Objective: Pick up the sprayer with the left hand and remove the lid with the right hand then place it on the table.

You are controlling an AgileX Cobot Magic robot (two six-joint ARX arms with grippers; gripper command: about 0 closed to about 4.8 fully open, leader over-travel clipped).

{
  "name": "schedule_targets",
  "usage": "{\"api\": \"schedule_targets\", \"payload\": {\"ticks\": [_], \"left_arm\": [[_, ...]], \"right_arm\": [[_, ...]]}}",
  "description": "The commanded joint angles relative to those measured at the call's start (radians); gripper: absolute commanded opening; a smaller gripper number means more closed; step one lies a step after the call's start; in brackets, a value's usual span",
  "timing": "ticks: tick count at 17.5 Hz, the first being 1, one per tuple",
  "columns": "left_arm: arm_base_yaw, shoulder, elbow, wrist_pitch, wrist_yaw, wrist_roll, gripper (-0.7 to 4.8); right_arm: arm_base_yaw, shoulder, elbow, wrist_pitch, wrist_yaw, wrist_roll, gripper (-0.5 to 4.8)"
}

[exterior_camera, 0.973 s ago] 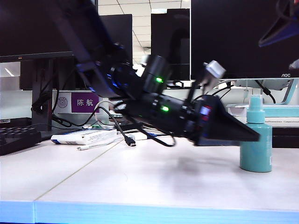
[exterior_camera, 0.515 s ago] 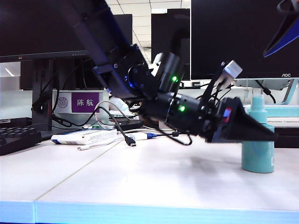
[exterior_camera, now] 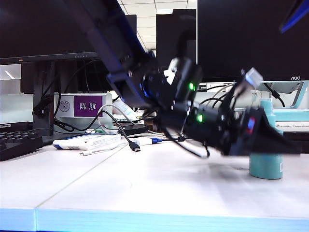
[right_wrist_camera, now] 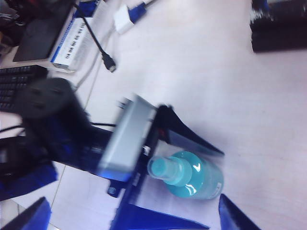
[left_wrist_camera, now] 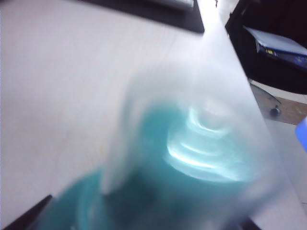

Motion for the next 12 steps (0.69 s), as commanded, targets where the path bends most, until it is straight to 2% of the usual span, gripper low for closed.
{"api": "schedule_targets", "payload": {"ticks": [1, 4, 7, 9, 11, 12], "left_arm": [[-0.002, 0.002, 0.002, 0.020, 0.003, -0.003, 4.79], [-0.002, 0.002, 0.002, 0.021, 0.005, -0.003, 4.79], [-0.002, 0.002, 0.002, 0.021, 0.005, 0.004, 4.79], [-0.002, 0.002, 0.002, 0.021, 0.003, 0.007, 4.31], [-0.001, 0.002, 0.002, 0.022, 0.003, 0.008, 3.24], [-0.001, 0.002, 0.002, 0.022, 0.003, 0.008, 2.09]], "right_arm": [[0.000, -0.005, 0.003, -0.090, -0.006, -0.050, 4.79], [0.000, -0.005, 0.003, -0.233, -0.008, -0.083, 4.79], [0.000, -0.005, 0.003, -0.307, -0.006, -0.127, 4.79], [0.000, -0.005, 0.003, -0.301, -0.007, -0.131, 4.79], [0.000, -0.005, 0.009, -0.289, -0.008, -0.131, 4.79], [0.000, -0.005, 0.010, -0.283, -0.008, -0.131, 4.79]]}}
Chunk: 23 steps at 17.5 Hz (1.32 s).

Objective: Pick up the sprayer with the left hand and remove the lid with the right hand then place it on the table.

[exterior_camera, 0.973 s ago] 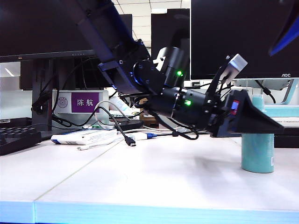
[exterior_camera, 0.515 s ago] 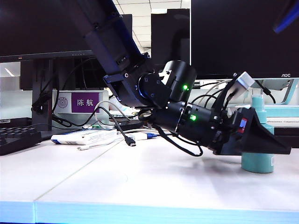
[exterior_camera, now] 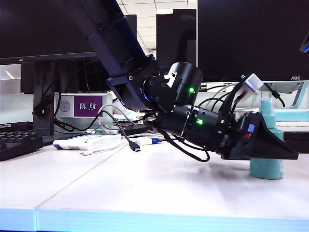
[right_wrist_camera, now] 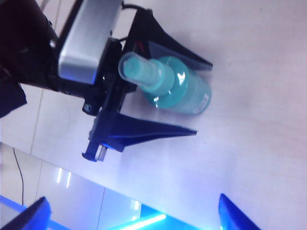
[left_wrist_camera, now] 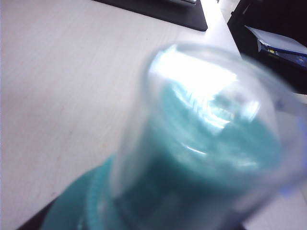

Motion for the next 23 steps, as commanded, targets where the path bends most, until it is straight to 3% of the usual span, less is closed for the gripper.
{"api": "schedule_targets", "payload": {"ticks": [1, 2, 6, 9, 11, 13, 14, 15, 23], "left_arm": [[-0.001, -0.005, 0.002, 0.010, 0.005, 0.006, 1.05], [0.000, -0.005, 0.002, 0.010, 0.005, 0.007, -0.05], [0.016, -0.033, 0.003, -0.053, 0.064, -0.052, -0.06], [0.045, -0.131, 0.003, -0.122, 0.274, -0.181, -0.06], [0.051, -0.204, 0.003, -0.129, 0.538, -0.290, -0.06], [0.050, -0.214, 0.002, -0.133, 0.659, -0.380, -0.06], [0.050, -0.214, 0.002, -0.167, 0.676, -0.384, -0.06], [0.050, -0.213, -0.001, -0.236, 0.680, -0.332, -0.06], [-0.003, -0.214, 0.001, -0.257, 0.756, -0.307, -0.06]], "right_arm": [[0.000, -0.003, 0.009, 0.027, -0.009, -0.006, 4.79], [0.000, -0.003, 0.009, 0.038, -0.011, -0.006, 4.79], [0.000, -0.003, 0.009, 0.068, -0.010, -0.020, 4.79], [0.000, -0.003, 0.009, 0.118, -0.011, -0.062, 4.79], [0.000, -0.002, 0.008, 0.167, -0.103, -0.082, 4.79], [0.000, -0.002, 0.008, 0.216, -0.200, -0.085, 4.79], [0.000, -0.003, 0.008, 0.238, -0.257, -0.085, 4.79], [0.000, -0.003, 0.008, 0.261, -0.325, -0.085, 4.79], [0.000, 0.002, 0.008, 0.319, -0.392, -0.084, 4.79]]}}
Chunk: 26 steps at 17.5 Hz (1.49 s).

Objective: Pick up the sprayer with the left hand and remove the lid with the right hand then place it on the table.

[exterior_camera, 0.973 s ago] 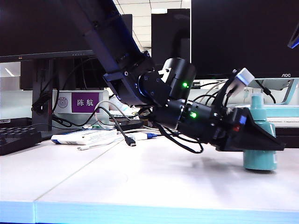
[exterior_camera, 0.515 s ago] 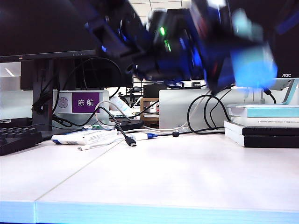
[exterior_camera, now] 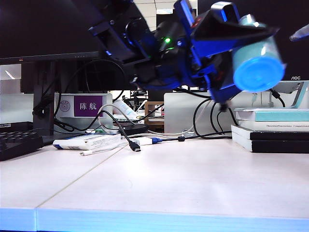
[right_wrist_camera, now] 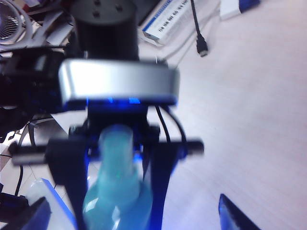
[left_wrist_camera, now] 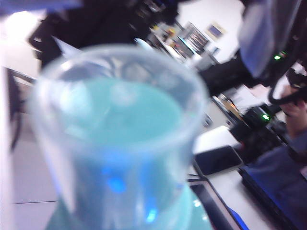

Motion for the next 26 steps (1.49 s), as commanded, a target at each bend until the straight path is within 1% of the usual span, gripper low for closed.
{"api": "schedule_targets", "payload": {"ticks": [1, 2, 3, 4, 5, 6, 7, 8, 9, 12, 13, 14, 15, 16, 17, 18, 20, 22, 23, 24, 26], "left_arm": [[-0.063, -0.008, 0.006, 0.045, 0.029, 0.002, -0.06], [-0.068, -0.008, 0.006, 0.052, 0.021, 0.002, -0.06], [-0.072, -0.007, 0.007, 0.102, -0.002, -0.019, -0.06], [-0.071, -0.007, 0.008, 0.151, -0.010, -0.068, -0.06], [-0.071, -0.007, 0.008, 0.161, -0.011, -0.078, -0.06], [-0.072, -0.008, 0.008, 0.190, -0.011, -0.093, -0.06], [-0.072, -0.008, 0.008, 0.200, -0.011, -0.101, -0.06], [-0.071, -0.007, 0.008, 0.219, -0.011, -0.121, -0.06], [-0.071, -0.008, 0.008, 0.235, -0.010, -0.139, -0.06], [-0.077, -0.008, 0.008, 0.289, -0.015, -0.176, -0.06], [-0.078, -0.007, 0.008, 0.315, -0.015, -0.203, -0.06], [-0.079, -0.007, 0.008, 0.322, -0.015, -0.209, -0.06], [-0.079, -0.008, 0.008, 0.321, -0.015, -0.209, -0.06], [-0.079, -0.007, 0.008, 0.321, -0.016, -0.209, -0.06], [-0.079, -0.008, 0.008, 0.322, -0.016, -0.212, -0.06], [-0.079, -0.008, 0.008, 0.322, -0.019, -0.216, -0.06], [-0.075, -0.008, 0.008, 0.322, -0.098, -0.222, -0.06], [-0.051, -0.008, 0.011, 0.332, -0.112, -0.241, -0.06], [-0.035, -0.008, 0.013, 0.335, -0.114, -0.249, -0.06], [-0.021, -0.008, 0.013, 0.336, -0.131, -0.259, -0.06], [0.005, -0.008, 0.013, 0.335, -0.155, -0.276, -0.06]], "right_arm": [[0.000, 0.006, 0.006, 0.023, -0.054, -0.002, 4.79], [0.000, 0.006, 0.006, 0.021, -0.054, -0.002, 4.79], [0.000, 0.006, 0.006, 0.010, -0.064, -0.002, 4.79], [0.001, 0.006, 0.006, 0.010, -0.129, -0.002, 4.55], [0.001, 0.006, 0.006, 0.010, -0.129, -0.002, 3.99], [0.001, 0.006, 0.006, 0.010, -0.129, -0.002, 2.86], [0.001, 0.006, 0.006, 0.009, -0.129, -0.002, 2.81], [0.001, 0.006, 0.006, 0.008, -0.129, -0.002, 2.57], [0.001, 0.006, 0.006, 0.010, -0.129, -0.003, 2.20], [0.001, 0.008, 0.006, 0.009, -0.132, -0.003, 1.98], [0.001, 0.011, 0.006, 0.009, -0.133, -0.003, 1.29], [0.001, 0.011, 0.006, 0.010, -0.133, -0.005, 1.04], [0.001, 0.011, 0.006, 0.011, -0.133, -0.012, 0.49], [0.001, 0.011, 0.006, 0.011, -0.133, -0.021, 0.35], [0.001, 0.011, 0.006, 0.015, -0.131, -0.038, 0.08], [0.001, 0.011, 0.006, 0.020, -0.127, -0.038, -0.06], [0.001, 0.011, 0.006, 0.023, -0.084, -0.037, -0.07], [0.000, 0.010, 0.006, 0.021, -0.063, -0.037, -0.07], [0.000, 0.010, 0.006, 0.021, -0.021, -0.036, -0.07], [0.000, 0.010, 0.006, 0.021, 0.000, -0.036, -0.06], [0.000, 0.010, 0.006, 0.021, 0.008, -0.036, -0.07]]}}
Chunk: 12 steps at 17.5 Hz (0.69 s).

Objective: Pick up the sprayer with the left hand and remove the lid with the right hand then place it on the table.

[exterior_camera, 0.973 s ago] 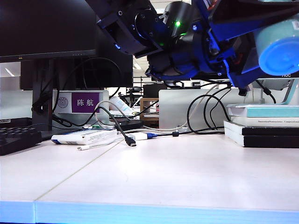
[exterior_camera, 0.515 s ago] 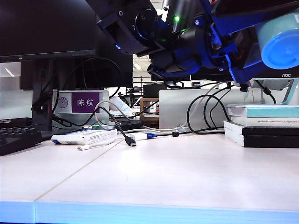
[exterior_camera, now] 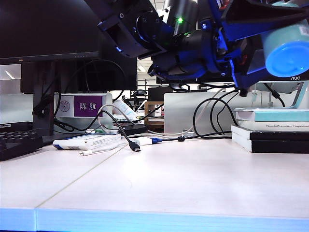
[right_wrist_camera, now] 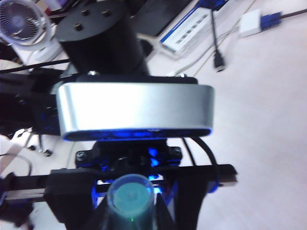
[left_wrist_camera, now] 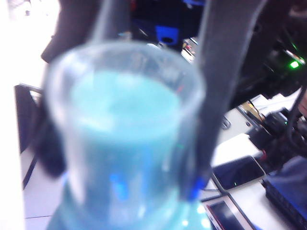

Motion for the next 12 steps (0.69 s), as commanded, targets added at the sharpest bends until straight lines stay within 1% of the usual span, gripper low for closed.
{"api": "schedule_targets", "payload": {"ticks": [1, 2, 4, 5, 6, 9, 12], "left_arm": [[0.056, -0.009, 0.006, 0.021, -0.031, -0.026, -0.06], [0.086, -0.009, 0.006, 0.027, -0.043, -0.050, -0.06], [0.116, -0.009, 0.006, 0.027, -0.045, -0.063, -0.06], [0.122, -0.009, 0.007, 0.028, -0.042, -0.066, -0.06], [0.115, -0.008, 0.009, 0.028, -0.040, -0.064, -0.06], [0.108, -0.008, 0.010, 0.028, -0.018, -0.061, -0.06], [0.098, -0.008, 0.010, 0.035, 0.027, -0.054, -0.06]], "right_arm": [[-0.005, -0.004, 0.004, -0.022, 0.047, -0.009, -0.07], [-0.005, -0.004, 0.004, -0.021, 0.079, -0.009, -0.06], [-0.005, -0.004, 0.004, 0.010, 0.094, 0.000, -0.07], [-0.004, -0.004, 0.004, 0.100, 0.117, 0.053, -0.07], [-0.004, -0.003, 0.004, 0.179, 0.115, 0.096, -0.07], [-0.004, -0.003, 0.004, 0.207, 0.116, 0.097, -0.07], [-0.004, -0.003, 0.004, 0.271, 0.115, 0.101, -0.07]]}}
